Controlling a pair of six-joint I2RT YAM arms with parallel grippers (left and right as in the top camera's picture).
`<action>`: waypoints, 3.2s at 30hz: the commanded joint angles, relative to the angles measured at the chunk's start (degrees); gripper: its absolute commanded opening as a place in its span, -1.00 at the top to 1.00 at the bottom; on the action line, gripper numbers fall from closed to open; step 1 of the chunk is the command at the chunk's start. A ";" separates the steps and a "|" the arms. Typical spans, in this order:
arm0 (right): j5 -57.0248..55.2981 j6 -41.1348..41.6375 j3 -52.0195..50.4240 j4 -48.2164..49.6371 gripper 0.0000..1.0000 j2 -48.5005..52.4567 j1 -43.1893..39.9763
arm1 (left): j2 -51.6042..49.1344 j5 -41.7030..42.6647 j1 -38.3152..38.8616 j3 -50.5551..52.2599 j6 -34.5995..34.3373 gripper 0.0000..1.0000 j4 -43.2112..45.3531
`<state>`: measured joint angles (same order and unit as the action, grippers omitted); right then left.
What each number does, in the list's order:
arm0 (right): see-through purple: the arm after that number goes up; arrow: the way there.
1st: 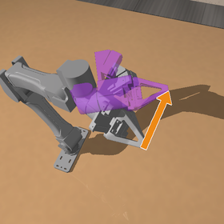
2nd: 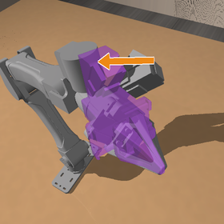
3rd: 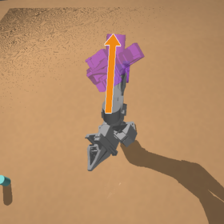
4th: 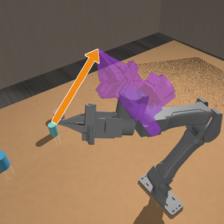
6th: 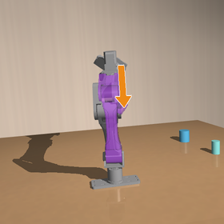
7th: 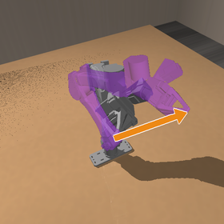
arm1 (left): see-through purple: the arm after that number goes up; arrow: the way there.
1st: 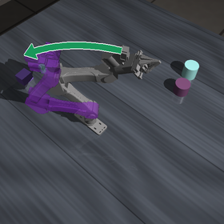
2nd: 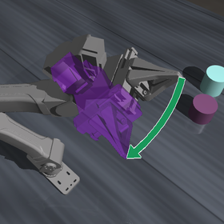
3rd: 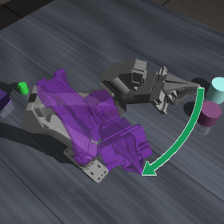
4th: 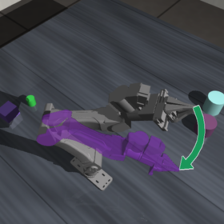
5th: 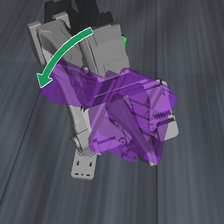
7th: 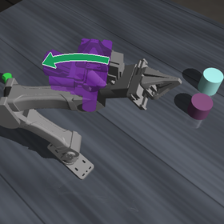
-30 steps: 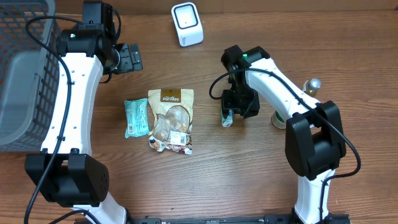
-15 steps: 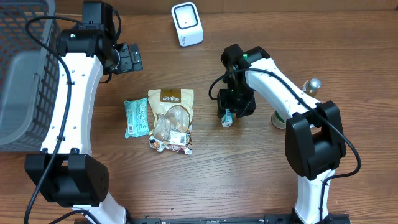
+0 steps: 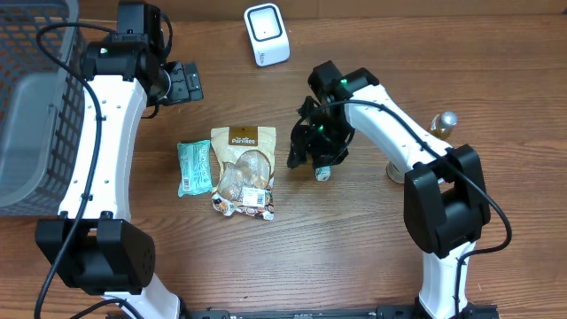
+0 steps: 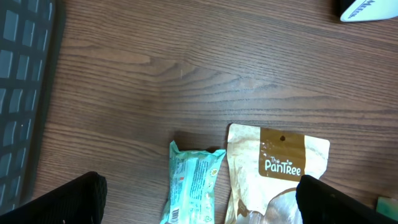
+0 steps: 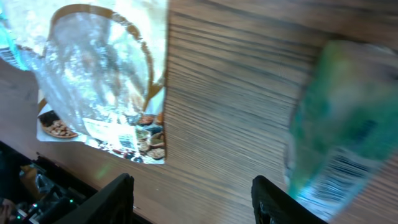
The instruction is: Scan the item barcode
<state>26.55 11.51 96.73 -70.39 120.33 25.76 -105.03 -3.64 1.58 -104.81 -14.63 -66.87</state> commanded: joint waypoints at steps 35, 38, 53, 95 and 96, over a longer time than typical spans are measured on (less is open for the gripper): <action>-16.87 6.69 -5.62 4.61 0.92 -0.96 -5.46 | 0.44 0.13 0.37 -0.68 -0.17 -0.99 0.00; -14.12 6.47 -5.73 4.46 0.92 -0.96 -5.46 | 0.44 0.15 0.37 -0.68 -0.17 -0.99 0.00; -6.84 4.55 -5.73 5.11 0.90 -0.96 -4.04 | 0.44 0.13 0.37 -0.68 -0.17 -0.99 0.00; -9.99 4.55 -7.65 9.73 0.45 -0.96 -0.94 | 0.44 0.13 0.37 -0.68 -0.17 -0.99 0.00; -9.99 4.57 -7.65 9.92 0.46 -0.96 -0.94 | 0.44 0.13 0.37 -0.68 -0.17 -0.99 0.00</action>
<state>16.29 16.29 89.43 -60.95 120.33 24.34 -105.03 -3.64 1.58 -104.81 -14.63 -66.87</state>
